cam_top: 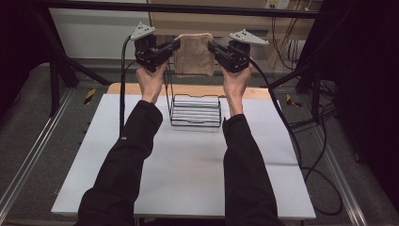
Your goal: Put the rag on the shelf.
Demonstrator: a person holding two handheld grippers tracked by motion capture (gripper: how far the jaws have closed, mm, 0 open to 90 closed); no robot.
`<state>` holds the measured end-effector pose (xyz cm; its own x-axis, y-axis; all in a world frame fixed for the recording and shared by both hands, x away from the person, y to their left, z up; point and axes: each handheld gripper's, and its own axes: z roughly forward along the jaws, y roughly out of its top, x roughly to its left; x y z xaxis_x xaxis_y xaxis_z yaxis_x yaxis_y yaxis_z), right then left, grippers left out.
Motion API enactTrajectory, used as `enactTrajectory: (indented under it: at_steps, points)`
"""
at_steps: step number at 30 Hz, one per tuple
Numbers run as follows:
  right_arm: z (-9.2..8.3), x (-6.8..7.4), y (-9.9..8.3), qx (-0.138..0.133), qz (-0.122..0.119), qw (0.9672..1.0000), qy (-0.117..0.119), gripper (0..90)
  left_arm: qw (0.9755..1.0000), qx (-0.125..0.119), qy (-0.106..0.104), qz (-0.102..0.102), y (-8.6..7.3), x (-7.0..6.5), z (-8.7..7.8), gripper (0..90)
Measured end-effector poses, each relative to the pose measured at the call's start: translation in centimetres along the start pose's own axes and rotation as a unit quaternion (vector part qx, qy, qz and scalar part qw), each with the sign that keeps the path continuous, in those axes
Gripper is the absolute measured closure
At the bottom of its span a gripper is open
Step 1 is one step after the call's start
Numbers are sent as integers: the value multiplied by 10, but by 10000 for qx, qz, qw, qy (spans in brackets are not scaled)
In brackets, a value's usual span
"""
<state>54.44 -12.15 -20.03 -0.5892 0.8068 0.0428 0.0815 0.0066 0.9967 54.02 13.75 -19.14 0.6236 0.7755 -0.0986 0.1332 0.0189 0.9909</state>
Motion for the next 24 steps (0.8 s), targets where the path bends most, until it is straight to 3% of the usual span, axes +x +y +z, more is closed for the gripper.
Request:
enactTrajectory:
  at_steps: [8, 11, 18, 24]
  points:
    - [0, -1, -8, 165, -132, 9998, -44, 868, 9998, 86, -6, 157, -9, -2, 1, 825]
    - [-3, 0, -11, 176, -119, 9998, -13, 867, 9998, 117, -71, 111, -12, -1, 0, 825]
    - [-4, -1, -19, 346, -160, 9993, -35, 866, 9986, 331, -104, 394, -16, -4, 0, 825]
    - [-6, 3, -21, 401, -191, 9990, -32, 864, 9983, 397, -116, 400, -21, -1, -1, 825]
